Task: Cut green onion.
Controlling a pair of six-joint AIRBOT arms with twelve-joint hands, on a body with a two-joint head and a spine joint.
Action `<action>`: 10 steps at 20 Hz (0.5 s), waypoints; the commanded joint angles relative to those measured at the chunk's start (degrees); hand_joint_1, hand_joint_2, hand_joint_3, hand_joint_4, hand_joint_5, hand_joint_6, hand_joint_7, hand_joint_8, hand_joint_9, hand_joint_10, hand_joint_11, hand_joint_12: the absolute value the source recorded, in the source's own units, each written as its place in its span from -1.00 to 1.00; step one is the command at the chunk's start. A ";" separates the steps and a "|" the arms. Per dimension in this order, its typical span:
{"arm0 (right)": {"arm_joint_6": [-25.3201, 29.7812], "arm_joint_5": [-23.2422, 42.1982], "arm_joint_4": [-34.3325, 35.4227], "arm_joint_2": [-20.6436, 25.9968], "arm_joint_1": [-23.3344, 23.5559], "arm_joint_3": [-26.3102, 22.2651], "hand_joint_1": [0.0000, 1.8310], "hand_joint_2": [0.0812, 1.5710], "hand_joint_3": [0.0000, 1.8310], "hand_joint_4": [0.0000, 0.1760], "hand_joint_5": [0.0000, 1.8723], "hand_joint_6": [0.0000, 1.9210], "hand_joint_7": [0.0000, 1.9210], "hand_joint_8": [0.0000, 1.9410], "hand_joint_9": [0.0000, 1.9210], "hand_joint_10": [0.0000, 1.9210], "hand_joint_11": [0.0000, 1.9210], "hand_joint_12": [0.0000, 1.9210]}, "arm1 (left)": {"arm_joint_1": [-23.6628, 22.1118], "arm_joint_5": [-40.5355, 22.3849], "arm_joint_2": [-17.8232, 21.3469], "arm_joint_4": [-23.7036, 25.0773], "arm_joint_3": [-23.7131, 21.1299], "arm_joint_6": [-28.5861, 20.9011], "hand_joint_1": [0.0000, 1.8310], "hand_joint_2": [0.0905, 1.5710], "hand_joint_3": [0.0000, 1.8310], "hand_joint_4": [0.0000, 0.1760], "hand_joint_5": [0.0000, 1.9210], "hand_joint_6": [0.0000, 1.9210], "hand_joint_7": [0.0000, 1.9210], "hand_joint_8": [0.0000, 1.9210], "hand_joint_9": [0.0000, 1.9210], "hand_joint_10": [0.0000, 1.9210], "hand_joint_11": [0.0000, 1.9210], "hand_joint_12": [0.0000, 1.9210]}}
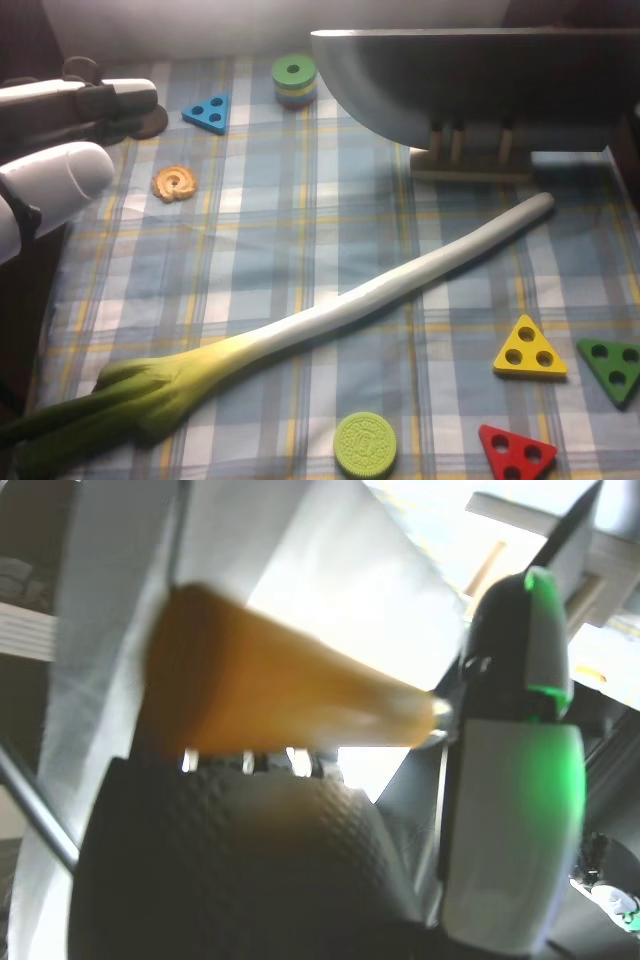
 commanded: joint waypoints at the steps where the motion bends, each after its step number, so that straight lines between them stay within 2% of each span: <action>1: -0.20 7.11 1.31 0.53 0.75 0.54 -0.06 0.19 -1.00 -0.81 -0.47 -0.98 -0.34 -0.98 -0.33 -0.97 -0.55 -0.55 | -0.64 -7.18 -0.04 -0.15 0.29 -0.75 -0.90 0.83 -0.99 -0.25 -0.47 -1.00 -0.44 -1.00 -0.47 -1.00 -1.00 -0.12; 2: -0.18 7.05 1.47 0.52 0.75 0.56 -0.06 0.21 -1.00 -1.00 -0.37 -0.99 -0.28 -0.99 -0.27 -0.99 -0.59 -0.34 | -0.64 -7.15 -0.04 -0.15 0.30 -0.84 -0.93 0.83 -0.99 -0.24 -0.47 -1.00 -0.43 -1.00 -0.47 -1.00 -1.00 -0.10; 3: -0.18 6.92 1.74 0.44 0.74 0.57 -0.06 0.22 -1.00 -1.00 -0.24 -0.99 -0.17 -0.99 -0.18 -0.98 -0.57 -0.14 | -0.63 -7.15 -0.05 -0.16 0.28 -0.87 -0.94 0.84 -0.99 -0.21 -0.47 -1.00 -0.44 -1.00 -0.48 -1.00 -1.00 -0.10; 4: -0.18 6.92 1.95 0.37 0.72 0.57 -0.08 0.26 -1.00 -1.00 -0.13 -0.99 -0.07 -0.99 -0.08 -0.97 -0.48 -0.06 | -0.63 -7.16 -0.10 -0.22 0.26 -0.90 -0.97 0.83 -1.00 -0.05 -0.48 -1.00 -0.42 -1.00 -0.47 -1.00 -1.00 -0.09; 5: -0.18 6.92 2.14 0.21 0.71 0.62 -0.15 0.33 -1.00 -1.00 0.09 -0.97 0.13 -0.96 0.08 -0.93 -0.43 0.14 | -0.62 -7.22 -0.15 -0.29 0.23 -0.96 -1.00 0.85 -0.99 -0.17 -0.48 -1.00 -0.41 -0.99 -0.46 -1.00 -0.99 -0.07; 6: -0.18 6.91 2.15 0.06 0.71 0.69 -0.15 0.33 -1.00 -1.00 0.09 -0.97 0.13 -0.96 0.08 -0.93 -0.43 0.14 | -0.60 -7.22 -0.17 -0.31 0.22 -1.02 -1.00 0.85 -0.99 -0.17 -0.48 -1.00 -0.41 -0.99 -0.46 -1.00 -0.99 -0.07; 7: -0.18 6.91 2.18 -0.01 0.71 0.76 -0.12 0.37 -1.00 -1.00 0.20 -0.97 0.27 -0.95 0.24 -0.86 -0.25 0.23 | -0.60 -7.21 -0.19 -0.31 0.22 -1.07 -1.00 0.85 -0.99 -0.16 -0.48 -1.00 -0.39 -0.99 -0.45 -0.99 -0.98 -0.06; 8: -0.18 6.90 2.20 -0.05 0.68 0.77 -0.13 0.38 -1.00 -1.00 0.28 -0.98 0.37 -0.95 0.33 -0.77 -0.15 0.27 | -0.59 -7.22 -0.19 -0.32 0.21 -1.11 -1.00 0.85 -1.00 -0.15 -0.47 -1.00 -0.39 -1.00 -0.44 -1.00 -1.00 -0.03; 10: -0.18 6.86 2.36 -0.10 0.48 0.83 -0.19 0.39 -1.00 -1.00 0.37 -0.98 0.51 -0.91 0.31 -0.21 0.01 0.42 | -0.57 -7.22 -0.22 -0.34 0.22 -1.27 -1.00 0.86 -1.00 -0.19 -0.48 -1.00 -0.41 -1.00 -0.46 -1.00 -1.00 -0.05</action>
